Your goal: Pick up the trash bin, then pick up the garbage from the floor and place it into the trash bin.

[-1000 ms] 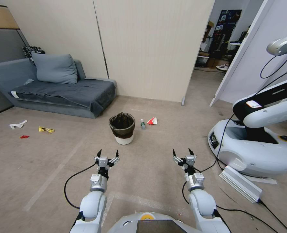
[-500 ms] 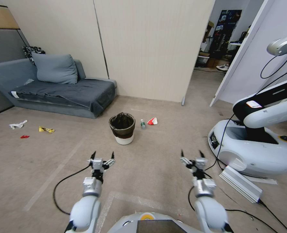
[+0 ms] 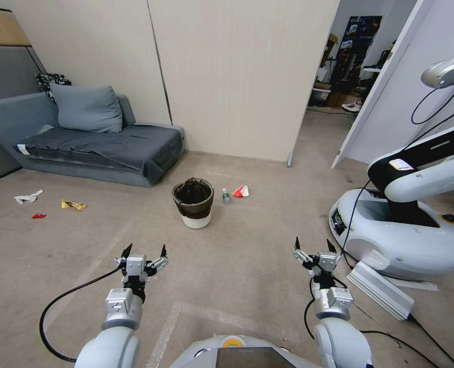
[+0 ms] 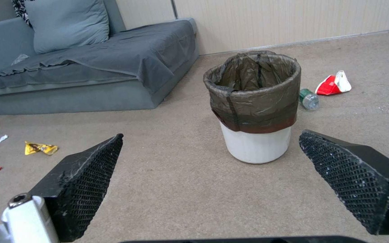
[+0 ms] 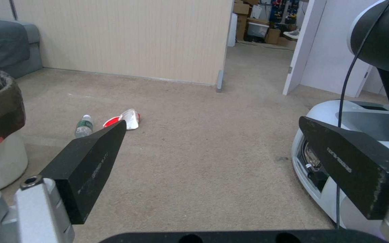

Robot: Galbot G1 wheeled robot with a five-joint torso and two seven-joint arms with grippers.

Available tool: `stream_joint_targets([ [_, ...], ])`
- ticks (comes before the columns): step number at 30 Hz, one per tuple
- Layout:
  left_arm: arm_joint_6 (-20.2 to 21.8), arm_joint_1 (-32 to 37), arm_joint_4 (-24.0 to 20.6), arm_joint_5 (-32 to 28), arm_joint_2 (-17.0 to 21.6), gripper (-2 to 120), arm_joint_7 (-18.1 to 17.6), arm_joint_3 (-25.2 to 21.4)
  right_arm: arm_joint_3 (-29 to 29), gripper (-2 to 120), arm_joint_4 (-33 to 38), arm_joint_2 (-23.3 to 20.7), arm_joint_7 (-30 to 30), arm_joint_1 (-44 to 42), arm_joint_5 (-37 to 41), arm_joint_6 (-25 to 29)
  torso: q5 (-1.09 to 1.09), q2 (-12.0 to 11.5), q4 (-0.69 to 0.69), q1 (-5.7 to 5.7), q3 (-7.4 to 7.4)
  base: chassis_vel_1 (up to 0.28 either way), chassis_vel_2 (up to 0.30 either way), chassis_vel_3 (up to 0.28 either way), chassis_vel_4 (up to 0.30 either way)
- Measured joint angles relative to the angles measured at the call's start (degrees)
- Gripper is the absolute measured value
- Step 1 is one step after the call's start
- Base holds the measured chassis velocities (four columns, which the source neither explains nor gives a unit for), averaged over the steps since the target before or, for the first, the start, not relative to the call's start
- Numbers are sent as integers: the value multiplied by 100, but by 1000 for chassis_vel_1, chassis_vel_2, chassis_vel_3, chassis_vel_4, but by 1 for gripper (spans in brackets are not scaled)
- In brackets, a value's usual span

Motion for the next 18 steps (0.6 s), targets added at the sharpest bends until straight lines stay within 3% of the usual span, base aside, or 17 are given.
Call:
stream_joint_targets([
  [18,-23,-16,4,43,-24,100,36,31,4,100,-32,-6,-2,32,-4,-27,1,0,1,0,0,-9,9,7,-9],
])
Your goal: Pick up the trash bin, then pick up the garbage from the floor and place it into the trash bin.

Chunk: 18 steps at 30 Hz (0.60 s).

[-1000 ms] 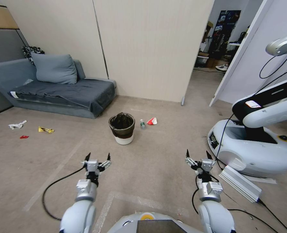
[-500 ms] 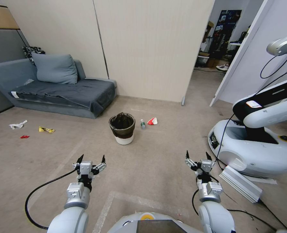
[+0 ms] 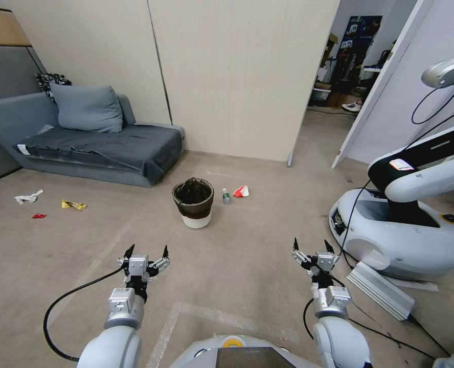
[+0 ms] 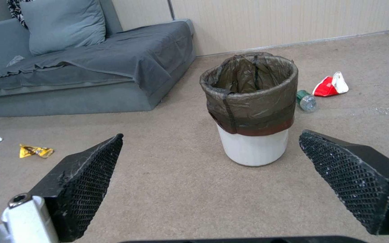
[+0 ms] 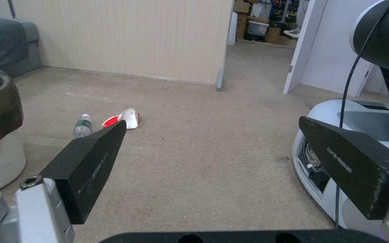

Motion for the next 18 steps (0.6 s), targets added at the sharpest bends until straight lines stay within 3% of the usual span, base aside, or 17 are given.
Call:
stream_joint_targets([
  [18,-17,44,-44,-33,7,100,-11,-7,-1,100,-89,-1,2,-20,6,98,0,0,0,1,0,-42,48,47,-47],
])
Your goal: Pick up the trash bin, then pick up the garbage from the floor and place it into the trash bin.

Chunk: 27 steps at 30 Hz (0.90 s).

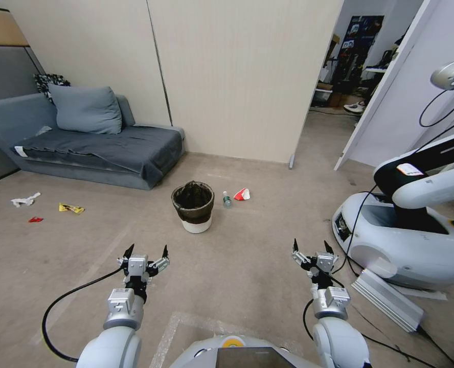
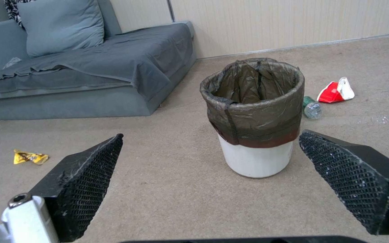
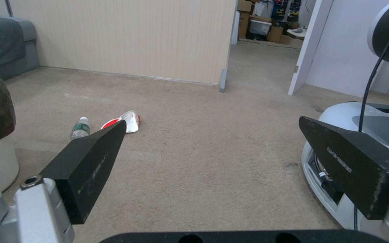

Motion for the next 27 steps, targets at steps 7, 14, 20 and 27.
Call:
stream_joint_targets([
  [7,-2,8,-22,-5,-1,100,-6,-4,1,100,-12,0,2,-31,1,53,0,0,0,0,0,-63,54,63,-57],
  [14,-5,8,-33,-12,-16,100,-10,-8,-2,100,-28,0,3,-48,-4,78,0,0,0,0,0,-50,52,50,-62],
  [20,-9,-4,-16,-12,-23,100,-10,0,1,100,-42,0,3,-83,-26,126,0,0,0,0,0,-58,42,54,-44],
  [27,-10,-23,4,-15,-11,100,-6,-17,16,100,-49,0,5,-90,-37,148,0,0,0,0,0,-41,51,54,-45],
])
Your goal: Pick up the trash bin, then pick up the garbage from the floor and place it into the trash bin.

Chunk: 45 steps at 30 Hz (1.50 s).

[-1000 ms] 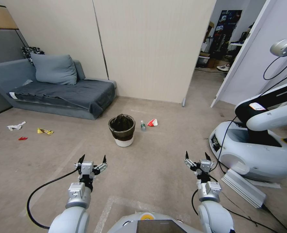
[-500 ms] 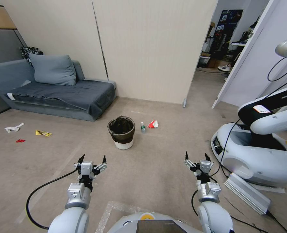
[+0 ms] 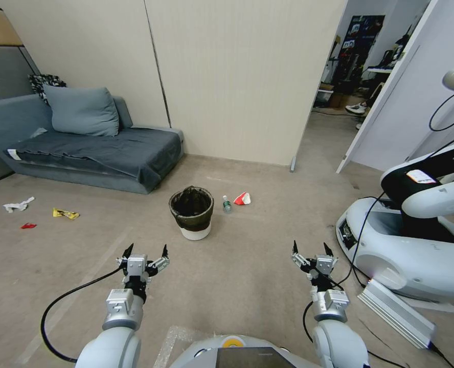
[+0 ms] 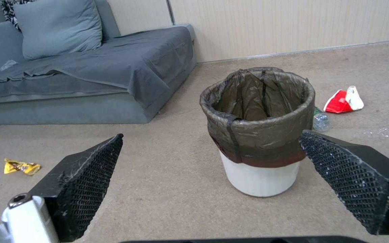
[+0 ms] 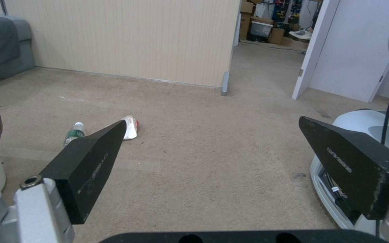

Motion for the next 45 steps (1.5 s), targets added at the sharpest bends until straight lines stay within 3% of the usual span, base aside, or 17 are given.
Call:
stream_joint_targets([
  [45,-6,-40,100,17,-21,100,63,2,26,100,-157,0,-3,93,-11,45,-1,0,0,-1,0,-100,103,101,-100],
])
